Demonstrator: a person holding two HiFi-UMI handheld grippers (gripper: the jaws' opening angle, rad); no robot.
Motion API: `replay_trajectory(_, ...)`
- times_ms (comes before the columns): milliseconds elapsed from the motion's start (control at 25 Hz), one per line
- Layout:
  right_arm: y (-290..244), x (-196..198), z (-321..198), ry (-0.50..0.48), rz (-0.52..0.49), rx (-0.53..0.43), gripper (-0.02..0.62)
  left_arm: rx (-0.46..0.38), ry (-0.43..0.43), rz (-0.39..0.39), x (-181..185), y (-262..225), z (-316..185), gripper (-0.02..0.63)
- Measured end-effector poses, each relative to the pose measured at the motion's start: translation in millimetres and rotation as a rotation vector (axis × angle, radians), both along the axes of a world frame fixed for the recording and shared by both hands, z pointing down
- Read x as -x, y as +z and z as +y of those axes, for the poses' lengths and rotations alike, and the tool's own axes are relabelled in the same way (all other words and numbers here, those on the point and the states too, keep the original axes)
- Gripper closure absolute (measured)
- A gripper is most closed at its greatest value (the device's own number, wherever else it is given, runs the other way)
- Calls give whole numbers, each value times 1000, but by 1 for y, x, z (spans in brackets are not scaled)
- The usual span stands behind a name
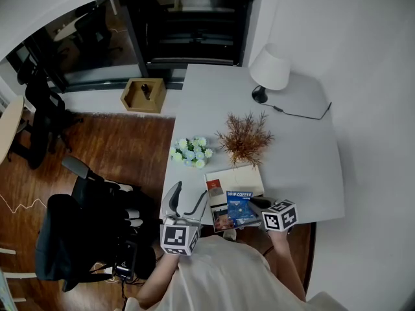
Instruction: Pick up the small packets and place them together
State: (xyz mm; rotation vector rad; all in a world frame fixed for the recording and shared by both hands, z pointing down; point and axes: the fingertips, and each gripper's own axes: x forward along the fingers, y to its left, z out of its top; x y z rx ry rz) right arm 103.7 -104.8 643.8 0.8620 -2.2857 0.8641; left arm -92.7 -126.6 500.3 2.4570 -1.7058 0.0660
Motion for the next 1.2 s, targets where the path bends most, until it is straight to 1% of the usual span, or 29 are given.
replay_trajectory(120,7,-15,-36,26,30,-14,565,-3,6,0,-3,0,1,288)
replay_trajectory(320,35,-25,-79,-23,187,-31,563,-8,8,-13,-4,-3,3,288)
replay_trajectory(400,46,-29,-87,-31,242,-29,563,-9,1,-16,-2,-4,5,288)
replay_trajectory(480,56,-35,-93,-34,322,-35,563,-9,-5,-23,0,-3,6,288)
replay_trajectory(600,64,-39,-101,-51,432,-64,561,-3,-16,-29,4,0,8,288)
replay_trajectory(760,63,-38,-112,-45,514,-134,560,-2,-27,-35,6,1,9,288)
replay_trajectory(840,60,-35,-116,-38,546,-162,549,-3,-33,-36,8,0,9,288)
replay_trajectory(960,67,-39,-121,-22,621,-188,526,-2,-39,-37,10,1,9,288)
replay_trajectory(1000,70,-40,-121,-13,623,-185,526,-1,-40,-38,10,1,9,288)
replay_trajectory(1200,67,-32,-117,25,523,-167,520,-2,-38,-42,10,4,8,288)
